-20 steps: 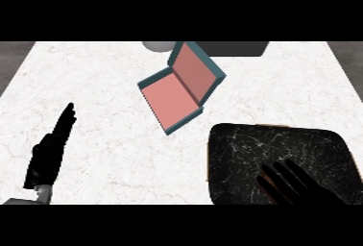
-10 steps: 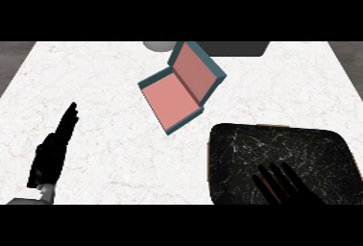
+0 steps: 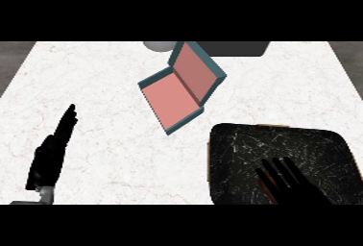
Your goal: Pick the sweet potato from the tray and place it in the cardboard box
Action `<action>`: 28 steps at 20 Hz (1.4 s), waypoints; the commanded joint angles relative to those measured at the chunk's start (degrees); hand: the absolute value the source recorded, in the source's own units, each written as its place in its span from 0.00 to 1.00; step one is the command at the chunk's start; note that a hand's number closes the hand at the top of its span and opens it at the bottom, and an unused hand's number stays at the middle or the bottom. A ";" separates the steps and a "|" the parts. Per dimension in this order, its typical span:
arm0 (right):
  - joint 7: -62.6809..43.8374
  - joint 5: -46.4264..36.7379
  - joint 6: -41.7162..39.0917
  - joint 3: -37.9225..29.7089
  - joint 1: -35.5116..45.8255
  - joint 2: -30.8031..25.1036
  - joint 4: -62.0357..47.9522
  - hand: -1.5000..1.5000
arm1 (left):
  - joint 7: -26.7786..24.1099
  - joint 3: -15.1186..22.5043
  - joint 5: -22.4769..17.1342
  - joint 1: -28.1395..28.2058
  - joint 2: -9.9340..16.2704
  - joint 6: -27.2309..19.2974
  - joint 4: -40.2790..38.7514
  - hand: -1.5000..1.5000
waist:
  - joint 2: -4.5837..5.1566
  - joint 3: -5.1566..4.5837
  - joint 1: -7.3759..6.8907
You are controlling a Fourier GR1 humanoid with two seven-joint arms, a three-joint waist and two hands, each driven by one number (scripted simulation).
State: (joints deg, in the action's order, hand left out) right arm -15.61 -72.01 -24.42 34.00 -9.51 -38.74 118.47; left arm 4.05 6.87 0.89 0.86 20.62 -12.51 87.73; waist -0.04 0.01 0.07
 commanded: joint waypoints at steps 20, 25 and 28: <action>8.70 -7.87 4.12 -5.63 -0.30 8.59 -10.78 0.00 | 1.45 -4.59 5.20 0.90 -5.88 5.35 2.40 0.50 | 0.01 -0.01 -0.05; 5.39 -13.62 4.83 -0.66 -3.30 11.69 -10.91 0.00 | 4.05 -6.22 5.41 0.23 -5.44 6.12 3.79 0.50 | -0.04 0.00 -0.01; 11.55 -8.67 5.84 -7.51 -1.91 9.57 -14.54 1.00 | 1.31 -5.68 7.61 -2.76 -7.41 5.77 -1.99 0.50 | 0.03 -0.01 0.11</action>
State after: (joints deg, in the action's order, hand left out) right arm -5.83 -81.19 -20.05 28.46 -10.51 -29.49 106.15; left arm 4.49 1.26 7.25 0.55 14.26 -6.99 87.61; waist -0.04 -0.02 0.07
